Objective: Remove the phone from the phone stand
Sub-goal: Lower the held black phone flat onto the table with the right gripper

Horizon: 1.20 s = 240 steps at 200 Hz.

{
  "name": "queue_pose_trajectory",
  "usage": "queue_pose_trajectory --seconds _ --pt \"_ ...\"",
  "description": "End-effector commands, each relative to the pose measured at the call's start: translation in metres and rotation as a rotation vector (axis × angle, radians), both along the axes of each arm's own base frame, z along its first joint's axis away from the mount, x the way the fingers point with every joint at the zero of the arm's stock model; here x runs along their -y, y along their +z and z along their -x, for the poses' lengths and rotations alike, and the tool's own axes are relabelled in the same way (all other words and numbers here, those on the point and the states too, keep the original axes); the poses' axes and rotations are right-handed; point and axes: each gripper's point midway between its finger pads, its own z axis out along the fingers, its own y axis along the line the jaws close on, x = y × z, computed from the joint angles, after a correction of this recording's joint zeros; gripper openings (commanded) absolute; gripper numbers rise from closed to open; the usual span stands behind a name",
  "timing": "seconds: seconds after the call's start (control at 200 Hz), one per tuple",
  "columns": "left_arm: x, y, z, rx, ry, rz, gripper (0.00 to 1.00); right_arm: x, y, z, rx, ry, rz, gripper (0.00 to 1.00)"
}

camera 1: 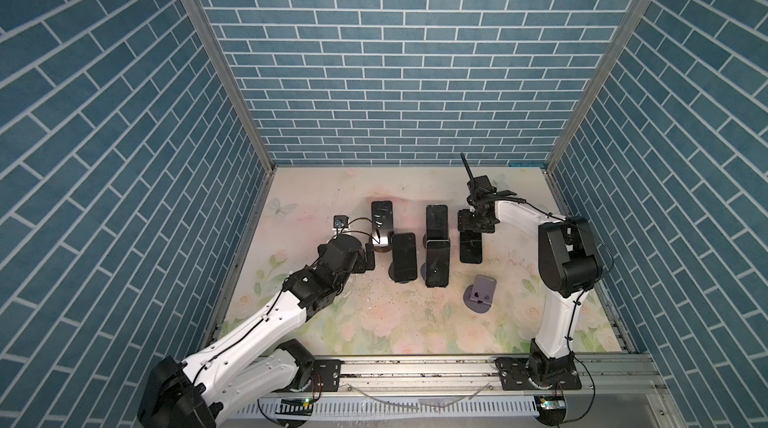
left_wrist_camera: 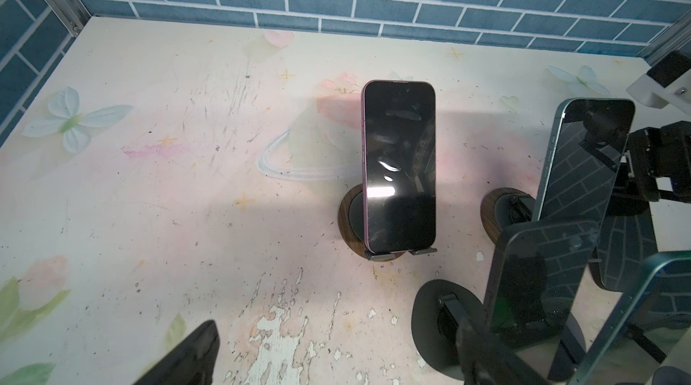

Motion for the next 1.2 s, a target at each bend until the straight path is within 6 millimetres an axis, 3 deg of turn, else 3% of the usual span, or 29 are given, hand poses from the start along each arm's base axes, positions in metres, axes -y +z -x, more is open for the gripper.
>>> queue_pose_trajectory --seconds 0.0,0.44,1.195 --pt "0.000 0.004 -0.001 0.011 0.008 0.000 1.00 0.000 0.003 -0.015 0.025 0.018 0.015 0.42" --pt "0.002 0.002 -0.002 0.009 0.002 0.008 1.00 0.003 -0.023 -0.014 -0.016 0.003 0.040 0.45" --pt "0.002 0.005 -0.001 0.010 -0.001 0.011 1.00 0.006 -0.037 -0.005 -0.067 -0.033 0.047 0.60"
